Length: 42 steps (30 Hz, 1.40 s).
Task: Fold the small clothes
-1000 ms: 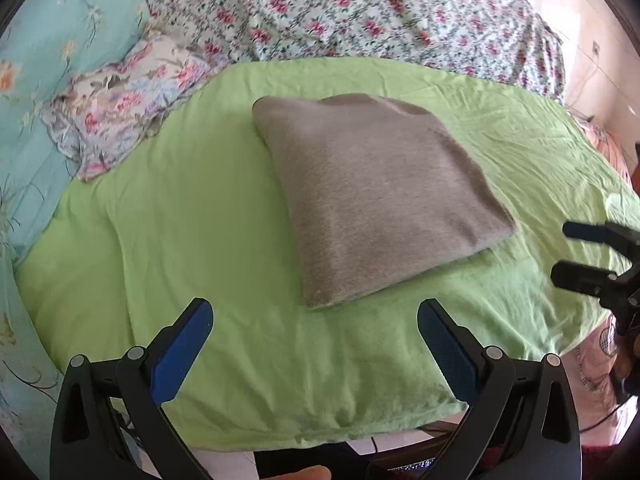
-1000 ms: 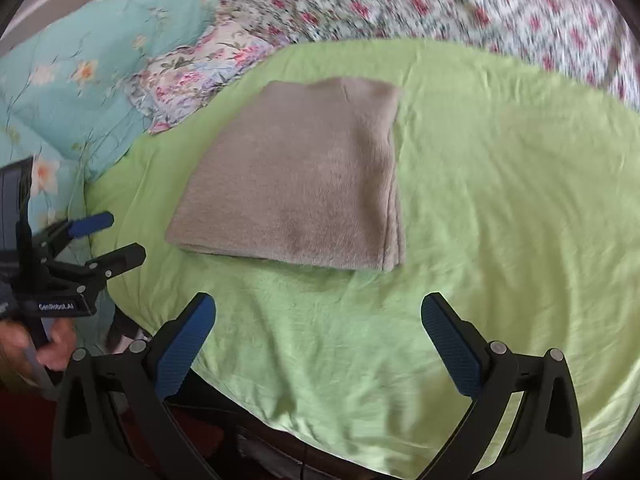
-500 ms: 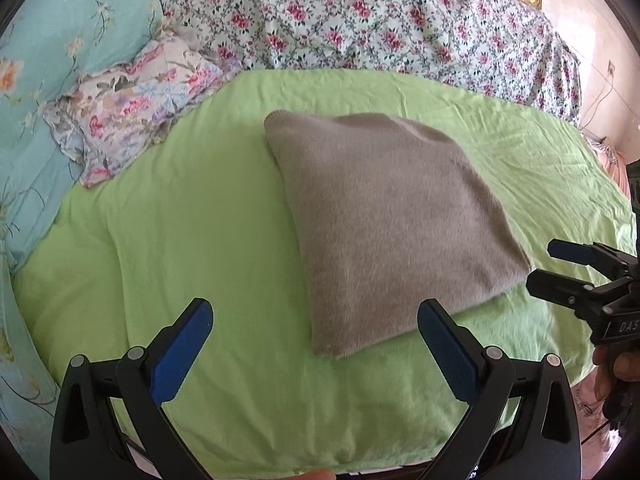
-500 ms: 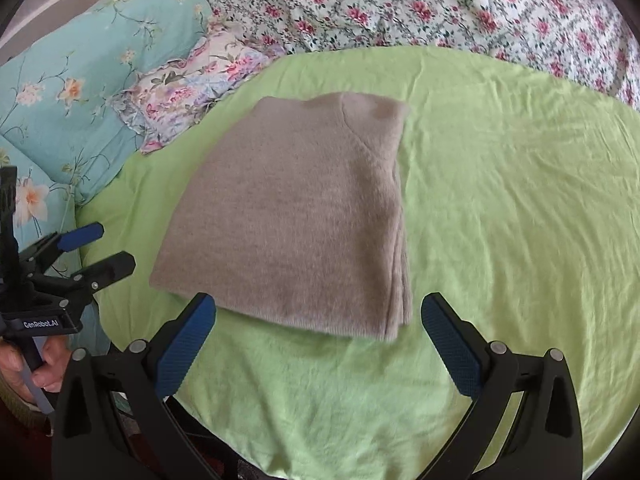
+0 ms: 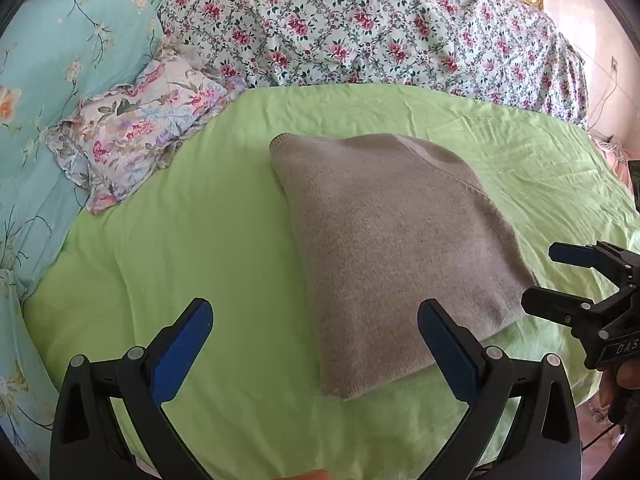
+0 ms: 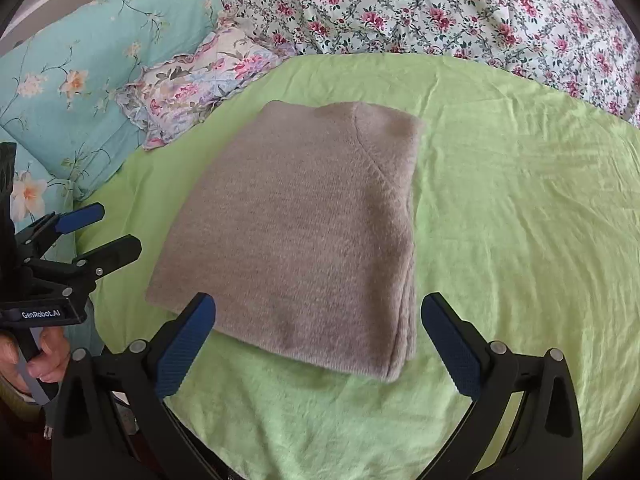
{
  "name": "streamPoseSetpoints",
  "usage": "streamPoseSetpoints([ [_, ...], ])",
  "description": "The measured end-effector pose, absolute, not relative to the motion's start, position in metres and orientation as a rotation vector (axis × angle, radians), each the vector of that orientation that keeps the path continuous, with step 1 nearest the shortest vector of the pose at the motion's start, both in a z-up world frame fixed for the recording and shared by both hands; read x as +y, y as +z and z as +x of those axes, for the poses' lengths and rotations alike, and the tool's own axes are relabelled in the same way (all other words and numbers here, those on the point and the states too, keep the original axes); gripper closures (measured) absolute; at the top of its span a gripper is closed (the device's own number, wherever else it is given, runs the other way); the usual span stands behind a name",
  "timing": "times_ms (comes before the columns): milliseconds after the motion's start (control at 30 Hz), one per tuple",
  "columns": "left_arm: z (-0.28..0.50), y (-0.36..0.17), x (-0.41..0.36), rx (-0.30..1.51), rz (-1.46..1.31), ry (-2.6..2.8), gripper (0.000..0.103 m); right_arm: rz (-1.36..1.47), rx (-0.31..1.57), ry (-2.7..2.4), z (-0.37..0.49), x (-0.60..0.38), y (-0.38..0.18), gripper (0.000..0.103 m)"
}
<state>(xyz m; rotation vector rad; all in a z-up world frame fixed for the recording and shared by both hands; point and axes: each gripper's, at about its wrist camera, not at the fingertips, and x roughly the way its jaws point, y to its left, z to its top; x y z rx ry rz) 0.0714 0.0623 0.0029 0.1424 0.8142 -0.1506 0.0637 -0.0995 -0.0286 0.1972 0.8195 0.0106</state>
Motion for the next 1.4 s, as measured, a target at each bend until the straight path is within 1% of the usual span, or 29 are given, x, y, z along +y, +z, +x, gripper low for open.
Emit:
streamPoseSetpoints([
  [333, 0.08, 0.002, 0.06, 0.817, 0.146, -0.131, 0.001, 0.183, 0.828, 0.022, 0.08, -0.098, -0.026, 0.0],
  [1400, 0.086, 0.01, 0.052, 0.8, 0.129, -0.109, 0.001, 0.176, 0.805, 0.03, 0.089, -0.095, -0.014, 0.0],
])
